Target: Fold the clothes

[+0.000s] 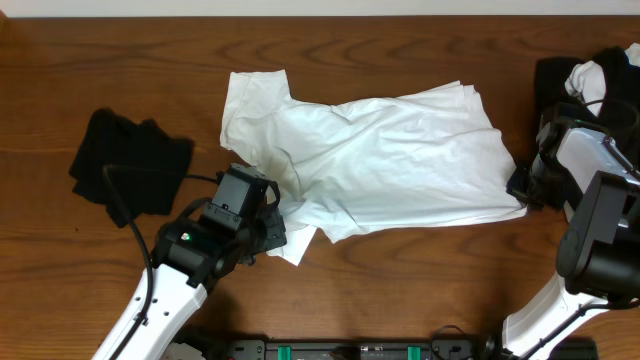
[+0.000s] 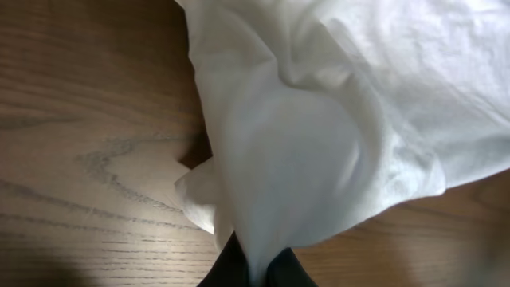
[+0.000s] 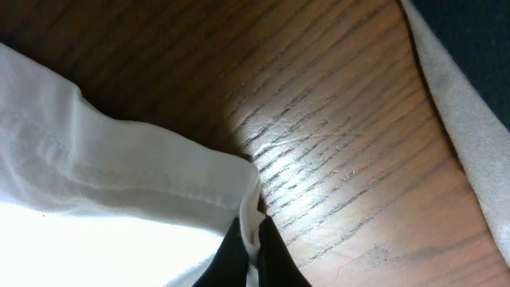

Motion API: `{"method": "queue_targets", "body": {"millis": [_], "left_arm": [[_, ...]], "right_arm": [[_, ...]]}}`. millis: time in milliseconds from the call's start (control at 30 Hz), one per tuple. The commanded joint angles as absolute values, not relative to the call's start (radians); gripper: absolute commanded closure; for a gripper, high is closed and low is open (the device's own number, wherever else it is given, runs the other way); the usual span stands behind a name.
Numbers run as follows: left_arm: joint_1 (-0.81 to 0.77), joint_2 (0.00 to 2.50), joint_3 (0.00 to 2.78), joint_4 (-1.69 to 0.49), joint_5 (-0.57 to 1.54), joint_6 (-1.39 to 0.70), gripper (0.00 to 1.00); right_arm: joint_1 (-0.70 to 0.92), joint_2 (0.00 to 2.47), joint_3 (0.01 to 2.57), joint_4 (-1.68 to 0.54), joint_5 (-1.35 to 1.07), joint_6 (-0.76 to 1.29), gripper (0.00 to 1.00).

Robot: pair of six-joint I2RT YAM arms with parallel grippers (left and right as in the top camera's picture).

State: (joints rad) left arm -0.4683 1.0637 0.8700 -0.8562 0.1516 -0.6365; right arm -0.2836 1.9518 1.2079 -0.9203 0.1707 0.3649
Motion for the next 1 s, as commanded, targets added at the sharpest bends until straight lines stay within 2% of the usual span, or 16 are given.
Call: {"method": "queue_targets", "body": {"millis": [0,133,300,667,967], "left_arm": [[-0.461,1.064,0.881,-0.864,0.192,-0.621,0.94],[-0.461,1.062,0.881,-0.890,0.284,-0.622,0.94],[-0.461,1.010,0.881,-0.894,0.496,-0.622,0.94],[-0.426,0.716,0.881,-0.796,0.335,-0.648,0.94],[-0.312,0.637,0.937,-0.676,0.316,-0.648,0.94]], "right_arm": [[-0.294,2.006,1.163,-0.928,0.123,0.377,0.99],[-0.294,2.006,1.163,-0.928,0.124,0.377,0.99],[-0.294,2.006,1.163,-0.932,0.123,0.369,0.99],[-0.294,1.926,1.163,-0.999,0.066,0.340,0.99],[-0.295,1.528,1.168,-1.079,0.045,0.331,0.99]]}}
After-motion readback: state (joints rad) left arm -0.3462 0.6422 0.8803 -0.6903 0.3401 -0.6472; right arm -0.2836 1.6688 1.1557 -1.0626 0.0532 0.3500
